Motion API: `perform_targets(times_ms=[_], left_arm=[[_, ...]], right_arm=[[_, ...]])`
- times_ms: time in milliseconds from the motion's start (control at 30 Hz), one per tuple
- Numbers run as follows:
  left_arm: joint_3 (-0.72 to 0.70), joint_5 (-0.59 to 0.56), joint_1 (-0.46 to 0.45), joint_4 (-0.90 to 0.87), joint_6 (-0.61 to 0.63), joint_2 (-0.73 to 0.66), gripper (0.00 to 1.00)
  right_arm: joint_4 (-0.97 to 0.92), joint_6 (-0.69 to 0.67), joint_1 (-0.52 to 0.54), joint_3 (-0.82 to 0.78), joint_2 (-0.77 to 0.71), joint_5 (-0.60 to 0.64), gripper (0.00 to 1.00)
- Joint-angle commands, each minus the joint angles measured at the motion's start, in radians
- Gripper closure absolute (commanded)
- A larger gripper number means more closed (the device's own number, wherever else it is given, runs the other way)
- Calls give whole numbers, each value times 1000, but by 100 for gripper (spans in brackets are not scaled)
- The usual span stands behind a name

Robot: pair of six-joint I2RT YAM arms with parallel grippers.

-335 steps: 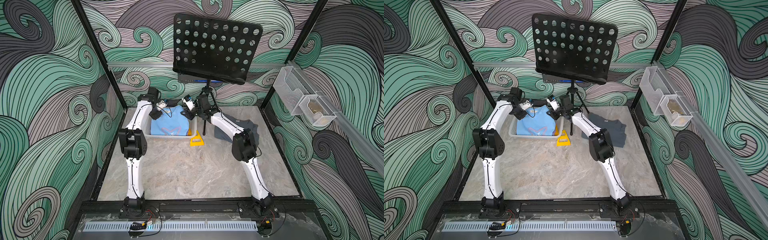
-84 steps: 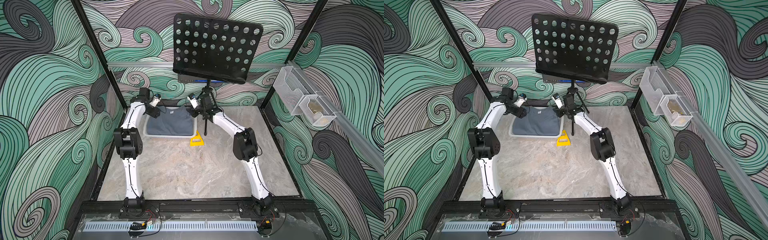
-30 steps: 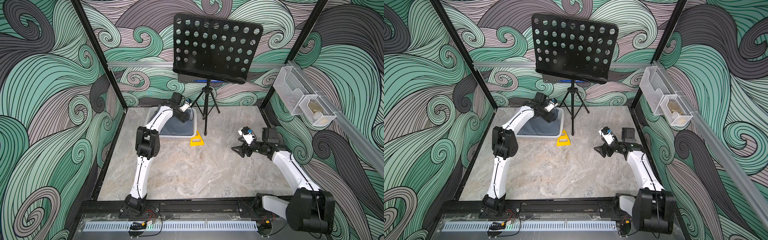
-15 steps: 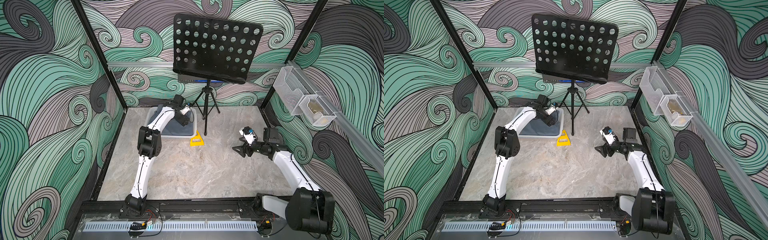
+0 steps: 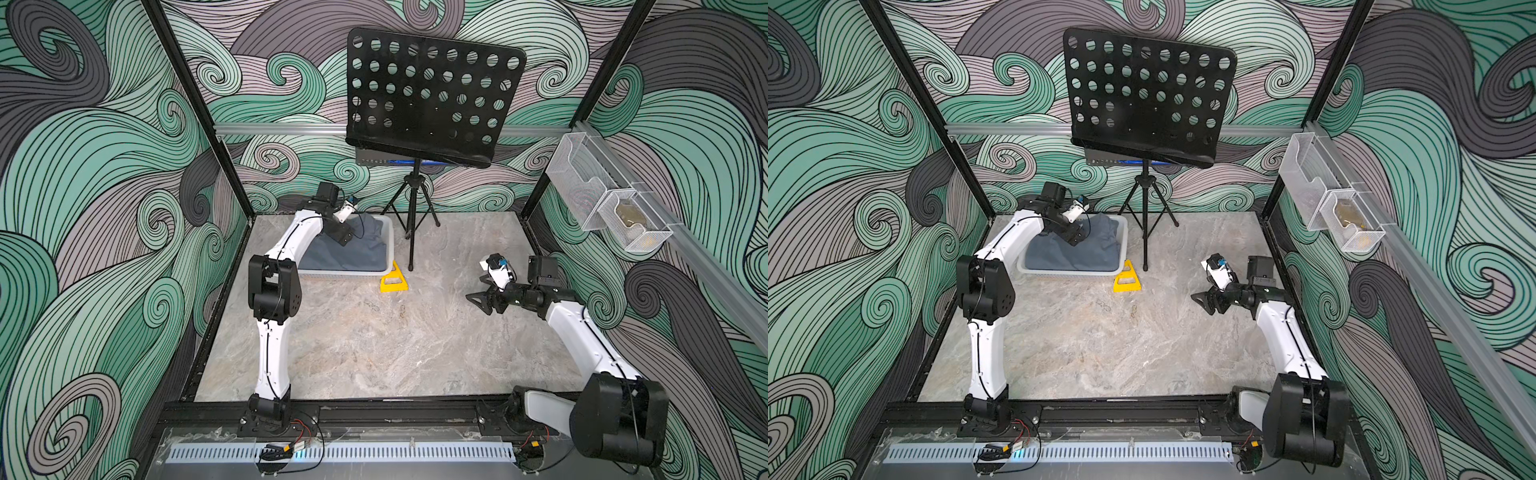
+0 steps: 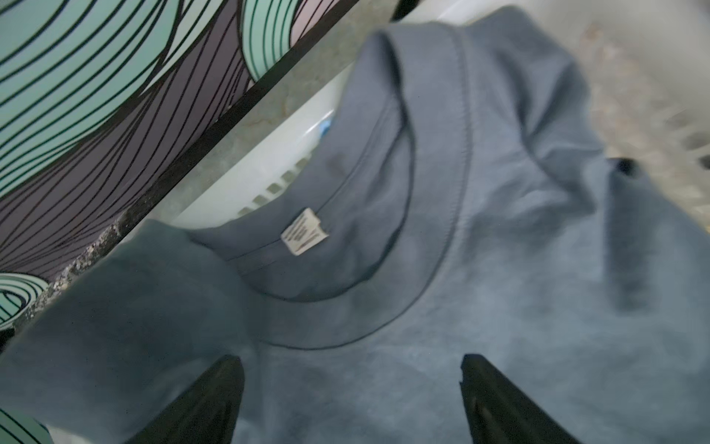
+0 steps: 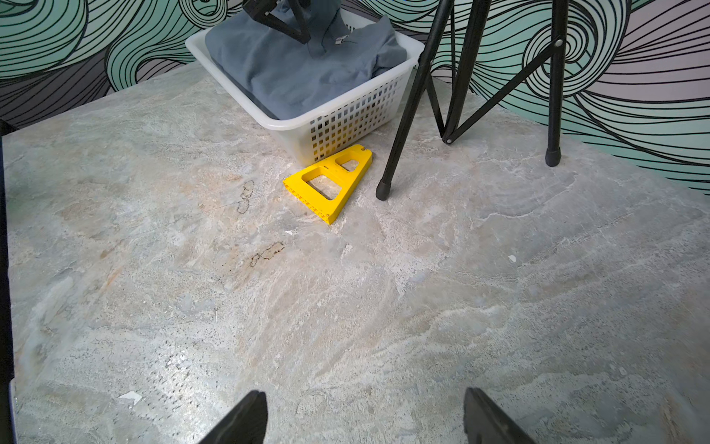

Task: Put the folded t-shirts into the basket
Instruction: Place the T-shirt in the bin.

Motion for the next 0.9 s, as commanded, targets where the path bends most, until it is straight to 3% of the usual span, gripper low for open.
perform_targets(times_ms=[0, 233, 367, 500, 700, 800, 867], left_arm=[[77, 2, 43, -13, -29, 71, 9], [188, 45, 100, -106, -48, 216, 9], [229, 69, 100, -150, -50, 211, 8], [228, 87, 99, -154, -51, 136, 7], [175, 105, 100, -186, -38, -18, 2], [103, 107, 102, -192, -24, -115, 1], [47, 107, 102, -197, -16, -182, 1]], right_arm=[[-14, -21, -14, -9, 6, -47, 15], [-21, -27, -44, -11, 13, -73, 15], [-24, -23, -52, -4, 9, -74, 15], [-19, -4, -53, 11, -10, -44, 15], [72, 57, -52, 18, -91, 121, 13], [134, 107, -53, 22, -139, 227, 2], [179, 135, -53, 28, -166, 300, 1]])
